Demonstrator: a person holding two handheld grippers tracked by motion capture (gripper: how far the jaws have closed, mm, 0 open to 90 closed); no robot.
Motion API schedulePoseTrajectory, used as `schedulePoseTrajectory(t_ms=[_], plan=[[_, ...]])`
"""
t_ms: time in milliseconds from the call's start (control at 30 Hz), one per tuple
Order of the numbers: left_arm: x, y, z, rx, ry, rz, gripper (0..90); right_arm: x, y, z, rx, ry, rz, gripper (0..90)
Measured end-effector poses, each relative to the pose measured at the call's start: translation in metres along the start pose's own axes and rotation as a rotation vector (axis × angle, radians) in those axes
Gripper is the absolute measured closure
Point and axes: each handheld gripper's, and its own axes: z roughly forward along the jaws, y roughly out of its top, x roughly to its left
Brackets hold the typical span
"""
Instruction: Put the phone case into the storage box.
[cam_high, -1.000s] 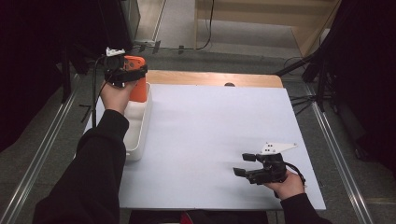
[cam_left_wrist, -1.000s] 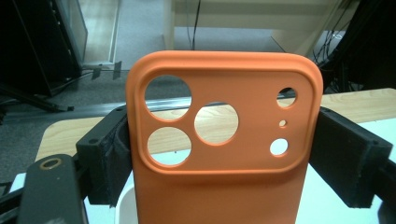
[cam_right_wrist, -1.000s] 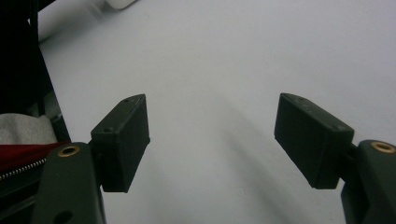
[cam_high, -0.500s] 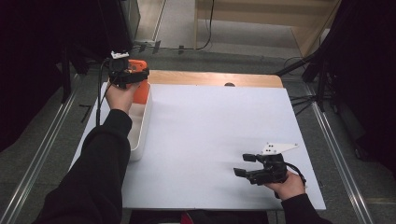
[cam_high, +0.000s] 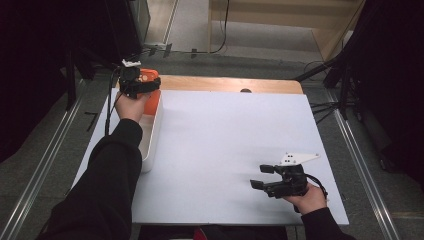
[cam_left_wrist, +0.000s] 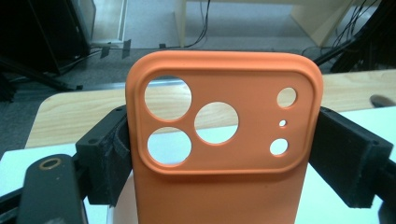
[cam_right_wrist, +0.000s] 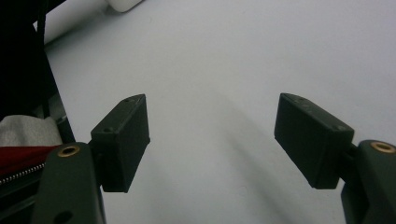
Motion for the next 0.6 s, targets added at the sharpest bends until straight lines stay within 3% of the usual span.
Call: schedulePoseTrajectory(t_ms=[600], plan=[[0.004,-0.011,0.005,0.024,0.006,-0.017,15.2,0.0,0.0,0.0,-0.003,0.002,-0.002,25.5]])
